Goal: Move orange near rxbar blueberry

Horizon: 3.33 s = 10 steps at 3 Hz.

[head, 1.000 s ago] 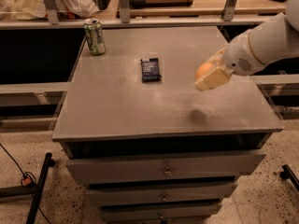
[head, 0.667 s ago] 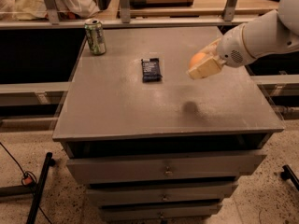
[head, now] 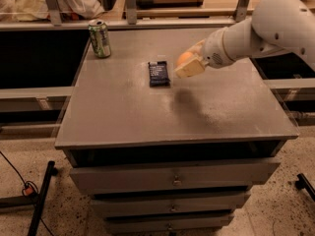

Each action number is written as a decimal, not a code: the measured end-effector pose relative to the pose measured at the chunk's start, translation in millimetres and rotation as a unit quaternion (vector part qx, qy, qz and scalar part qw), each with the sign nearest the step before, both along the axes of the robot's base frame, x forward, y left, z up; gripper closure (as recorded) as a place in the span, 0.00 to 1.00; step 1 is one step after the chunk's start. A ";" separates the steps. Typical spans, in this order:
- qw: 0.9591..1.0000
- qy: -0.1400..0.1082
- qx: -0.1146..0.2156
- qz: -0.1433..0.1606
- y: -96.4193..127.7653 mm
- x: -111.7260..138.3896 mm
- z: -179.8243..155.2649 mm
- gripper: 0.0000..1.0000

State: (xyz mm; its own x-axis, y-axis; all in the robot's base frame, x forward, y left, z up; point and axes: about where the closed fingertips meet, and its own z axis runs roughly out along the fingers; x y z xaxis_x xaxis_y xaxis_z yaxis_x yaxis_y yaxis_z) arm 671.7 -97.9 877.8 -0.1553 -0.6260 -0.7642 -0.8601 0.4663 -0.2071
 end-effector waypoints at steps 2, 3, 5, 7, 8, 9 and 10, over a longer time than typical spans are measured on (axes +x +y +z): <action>1.000 0.006 -0.015 0.016 28.2 25.8 -15.1 1.00; 0.999 0.008 -0.020 0.026 33.9 29.8 -20.2 0.83; 0.998 0.002 -0.040 0.046 41.9 28.0 -24.9 0.36; 0.998 0.004 -0.034 0.057 45.5 15.0 -35.3 0.00; 0.998 0.001 -0.035 0.057 42.5 14.6 -31.2 0.00; 0.998 0.001 -0.039 0.057 31.6 13.3 -26.2 0.00; 0.997 0.004 -0.042 0.061 24.2 12.2 -24.1 0.00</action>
Offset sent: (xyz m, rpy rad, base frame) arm 0.0371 0.0354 -0.0187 -0.0435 0.0203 0.0393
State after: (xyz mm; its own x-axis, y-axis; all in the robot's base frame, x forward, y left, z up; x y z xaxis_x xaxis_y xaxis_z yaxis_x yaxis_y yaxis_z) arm 683.9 -73.7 853.7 -0.0807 -0.7029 -0.7067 -0.9110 0.3397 -0.2338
